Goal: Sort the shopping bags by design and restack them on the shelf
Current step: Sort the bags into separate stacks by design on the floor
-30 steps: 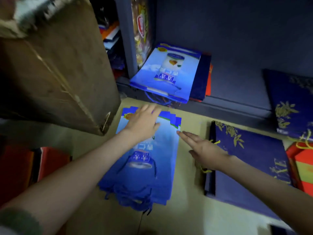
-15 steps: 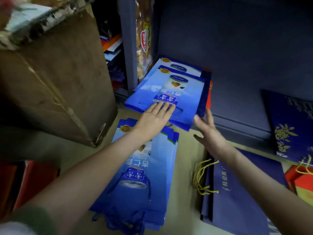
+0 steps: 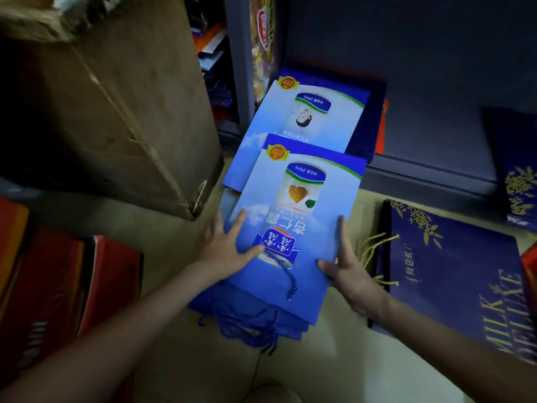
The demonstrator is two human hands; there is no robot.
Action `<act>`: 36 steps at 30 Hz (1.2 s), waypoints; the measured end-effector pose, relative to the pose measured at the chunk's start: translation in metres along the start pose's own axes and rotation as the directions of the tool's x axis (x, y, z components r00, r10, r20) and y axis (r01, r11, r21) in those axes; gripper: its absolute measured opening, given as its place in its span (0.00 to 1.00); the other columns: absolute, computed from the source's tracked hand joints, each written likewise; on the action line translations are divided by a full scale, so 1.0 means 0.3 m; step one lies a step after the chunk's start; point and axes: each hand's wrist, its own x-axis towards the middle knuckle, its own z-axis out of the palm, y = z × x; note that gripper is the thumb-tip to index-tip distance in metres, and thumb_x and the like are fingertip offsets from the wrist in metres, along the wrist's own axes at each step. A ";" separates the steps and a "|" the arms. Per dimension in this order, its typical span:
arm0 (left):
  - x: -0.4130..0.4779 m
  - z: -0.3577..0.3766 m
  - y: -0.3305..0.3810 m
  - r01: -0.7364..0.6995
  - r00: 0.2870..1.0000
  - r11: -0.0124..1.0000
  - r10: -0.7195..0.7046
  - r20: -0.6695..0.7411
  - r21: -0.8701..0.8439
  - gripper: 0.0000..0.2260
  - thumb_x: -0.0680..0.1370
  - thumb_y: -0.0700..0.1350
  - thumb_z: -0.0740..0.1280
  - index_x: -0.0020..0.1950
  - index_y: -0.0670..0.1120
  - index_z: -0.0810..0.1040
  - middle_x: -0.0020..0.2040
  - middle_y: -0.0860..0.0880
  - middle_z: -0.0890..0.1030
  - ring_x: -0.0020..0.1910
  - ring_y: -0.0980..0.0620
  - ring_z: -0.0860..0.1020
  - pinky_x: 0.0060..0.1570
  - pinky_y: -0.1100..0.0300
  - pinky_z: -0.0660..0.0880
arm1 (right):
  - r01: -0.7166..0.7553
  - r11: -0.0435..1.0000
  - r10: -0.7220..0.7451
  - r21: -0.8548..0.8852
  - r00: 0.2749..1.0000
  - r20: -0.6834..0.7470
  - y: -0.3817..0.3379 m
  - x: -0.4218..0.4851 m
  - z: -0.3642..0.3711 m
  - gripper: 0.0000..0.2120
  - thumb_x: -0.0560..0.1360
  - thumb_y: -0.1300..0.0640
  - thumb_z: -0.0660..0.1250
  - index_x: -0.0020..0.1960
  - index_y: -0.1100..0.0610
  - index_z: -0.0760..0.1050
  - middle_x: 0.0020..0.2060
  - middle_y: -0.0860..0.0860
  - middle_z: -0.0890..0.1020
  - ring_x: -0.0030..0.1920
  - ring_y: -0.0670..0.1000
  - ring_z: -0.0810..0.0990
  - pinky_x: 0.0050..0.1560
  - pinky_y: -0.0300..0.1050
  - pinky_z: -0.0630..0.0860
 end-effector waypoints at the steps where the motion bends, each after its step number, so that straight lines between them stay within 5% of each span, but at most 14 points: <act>1: -0.001 -0.001 -0.011 0.041 0.999 0.992 -0.040 0.009 -0.118 0.41 0.72 0.69 0.61 0.76 0.62 0.42 0.78 0.45 0.45 0.76 0.41 0.51 0.70 0.47 0.59 | 0.002 1.000 -0.002 0.007 1.000 0.006 0.015 -0.013 0.005 0.42 0.79 0.69 0.58 0.70 0.29 0.42 0.65 0.35 0.71 0.57 0.42 0.79 0.45 0.49 0.80; 4: -0.003 -0.015 -0.008 0.002 0.994 0.962 -0.032 -0.104 -0.274 0.38 0.75 0.59 0.66 0.78 0.52 0.50 0.75 0.47 0.62 0.72 0.45 0.63 0.64 0.54 0.65 | 0.038 0.999 -0.038 -0.013 0.999 -0.004 0.018 -0.034 0.004 0.43 0.78 0.71 0.58 0.70 0.30 0.40 0.65 0.32 0.68 0.58 0.39 0.78 0.45 0.47 0.80; 7: 0.003 -0.039 0.012 -0.087 0.981 0.957 0.033 -0.194 -0.277 0.37 0.76 0.52 0.69 0.78 0.47 0.51 0.73 0.45 0.66 0.69 0.46 0.67 0.60 0.57 0.66 | 0.099 0.993 -0.091 0.064 0.989 -0.115 -0.023 -0.012 -0.044 0.45 0.77 0.74 0.57 0.74 0.35 0.41 0.63 0.35 0.74 0.59 0.45 0.78 0.47 0.49 0.80; 10: 0.015 -0.060 0.048 -0.167 0.977 0.934 0.114 -0.178 -0.317 0.33 0.78 0.51 0.65 0.78 0.47 0.51 0.66 0.46 0.71 0.59 0.49 0.73 0.50 0.64 0.66 | 0.177 0.971 -0.153 0.158 0.977 -0.149 -0.121 -0.004 -0.120 0.37 0.73 0.77 0.56 0.76 0.48 0.57 0.65 0.50 0.76 0.61 0.57 0.77 0.56 0.56 0.77; 12: 0.042 -0.072 0.077 -0.220 0.960 0.924 0.148 -0.238 -0.314 0.28 0.80 0.49 0.61 0.77 0.48 0.53 0.69 0.45 0.68 0.64 0.48 0.70 0.56 0.63 0.66 | 0.222 0.958 -0.190 0.179 0.965 -0.178 -0.177 -0.010 -0.185 0.33 0.73 0.76 0.55 0.72 0.52 0.64 0.66 0.56 0.75 0.63 0.61 0.75 0.58 0.59 0.75; 16: 0.154 -0.109 0.131 -0.212 0.934 0.946 0.123 -0.335 -0.244 0.26 0.82 0.49 0.58 0.78 0.51 0.53 0.75 0.40 0.57 0.74 0.43 0.59 0.68 0.53 0.59 | 0.300 0.940 -0.252 0.164 0.933 -0.258 -0.245 0.002 -0.295 0.32 0.76 0.76 0.52 0.73 0.51 0.62 0.69 0.55 0.71 0.68 0.60 0.70 0.64 0.62 0.68; 23: 0.330 -0.218 0.195 -0.211 0.967 0.943 0.163 -0.195 -0.257 0.30 0.77 0.65 0.58 0.73 0.69 0.44 0.77 0.49 0.37 0.77 0.45 0.42 0.74 0.48 0.49 | 0.335 0.925 -0.273 0.179 0.915 -0.298 -0.270 0.219 -0.258 0.34 0.75 0.76 0.53 0.75 0.50 0.59 0.68 0.52 0.73 0.66 0.56 0.73 0.62 0.55 0.72; 28: 0.415 -0.168 0.231 -0.314 0.945 0.948 0.317 -0.082 0.042 0.39 0.73 0.67 0.62 0.73 0.68 0.38 0.75 0.49 0.30 0.75 0.44 0.33 0.73 0.41 0.40 | 0.265 0.960 -0.219 0.093 0.914 -0.342 -0.211 0.420 -0.134 0.37 0.75 0.77 0.54 0.77 0.49 0.53 0.69 0.47 0.70 0.58 0.47 0.78 0.53 0.43 0.78; 32: 0.450 -0.095 0.220 -0.340 0.935 0.892 0.354 0.009 0.297 0.43 0.71 0.69 0.63 0.74 0.64 0.37 0.74 0.47 0.28 0.73 0.40 0.30 0.71 0.37 0.41 | 0.249 0.968 -0.230 0.020 0.920 -0.318 -0.170 0.500 -0.070 0.43 0.72 0.76 0.64 0.76 0.48 0.49 0.70 0.46 0.69 0.65 0.49 0.73 0.57 0.45 0.77; 36: 0.468 -0.060 0.201 -0.324 0.935 0.868 0.355 -0.014 0.377 0.42 0.72 0.69 0.61 0.74 0.62 0.35 0.74 0.44 0.28 0.72 0.37 0.29 0.70 0.34 0.42 | 0.224 0.975 -0.211 -0.012 0.897 -0.387 -0.174 0.517 -0.058 0.36 0.73 0.76 0.62 0.73 0.52 0.53 0.67 0.51 0.71 0.64 0.52 0.74 0.49 0.38 0.79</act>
